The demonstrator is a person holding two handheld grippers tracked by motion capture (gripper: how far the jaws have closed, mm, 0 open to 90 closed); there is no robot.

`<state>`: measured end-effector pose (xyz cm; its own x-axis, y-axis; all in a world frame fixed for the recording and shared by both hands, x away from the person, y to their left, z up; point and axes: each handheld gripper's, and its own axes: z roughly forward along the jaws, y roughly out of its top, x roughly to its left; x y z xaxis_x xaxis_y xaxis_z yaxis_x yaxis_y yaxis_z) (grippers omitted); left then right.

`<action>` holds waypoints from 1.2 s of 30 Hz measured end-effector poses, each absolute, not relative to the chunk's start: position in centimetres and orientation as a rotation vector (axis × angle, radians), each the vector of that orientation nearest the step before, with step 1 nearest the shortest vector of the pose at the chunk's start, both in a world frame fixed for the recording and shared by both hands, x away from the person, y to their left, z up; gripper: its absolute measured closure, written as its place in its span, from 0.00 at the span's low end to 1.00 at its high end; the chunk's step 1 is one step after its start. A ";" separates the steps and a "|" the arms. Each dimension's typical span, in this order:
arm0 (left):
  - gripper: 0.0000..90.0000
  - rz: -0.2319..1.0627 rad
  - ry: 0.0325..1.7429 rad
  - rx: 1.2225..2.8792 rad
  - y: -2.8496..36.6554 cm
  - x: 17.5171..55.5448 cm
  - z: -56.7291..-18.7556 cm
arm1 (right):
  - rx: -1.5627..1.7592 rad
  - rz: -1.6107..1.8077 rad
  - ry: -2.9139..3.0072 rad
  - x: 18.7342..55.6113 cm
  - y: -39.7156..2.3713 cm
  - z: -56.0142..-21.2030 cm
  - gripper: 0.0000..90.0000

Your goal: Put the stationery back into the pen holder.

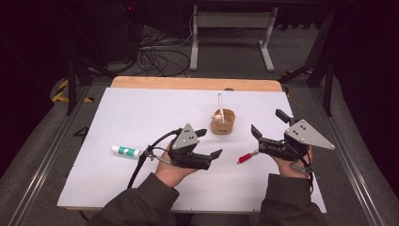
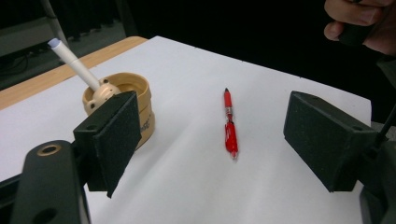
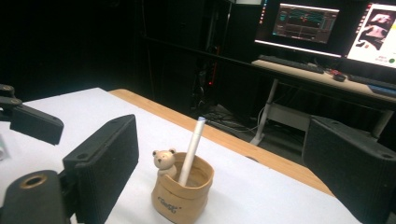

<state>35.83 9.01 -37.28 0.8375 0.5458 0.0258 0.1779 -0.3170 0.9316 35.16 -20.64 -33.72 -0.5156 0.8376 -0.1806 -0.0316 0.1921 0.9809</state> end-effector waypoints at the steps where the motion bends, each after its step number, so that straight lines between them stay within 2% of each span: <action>1: 0.22 0.402 0.543 1.889 8.6 35.9 -37.2 | 0.768 1.421 1.694 35.1 -20.8 -33.7 0.13; 36: 0.32 0.402 0.472 2.043 -2.6 40.6 -38.0 | 0.816 1.479 1.660 34.7 -22.9 -33.2 0.12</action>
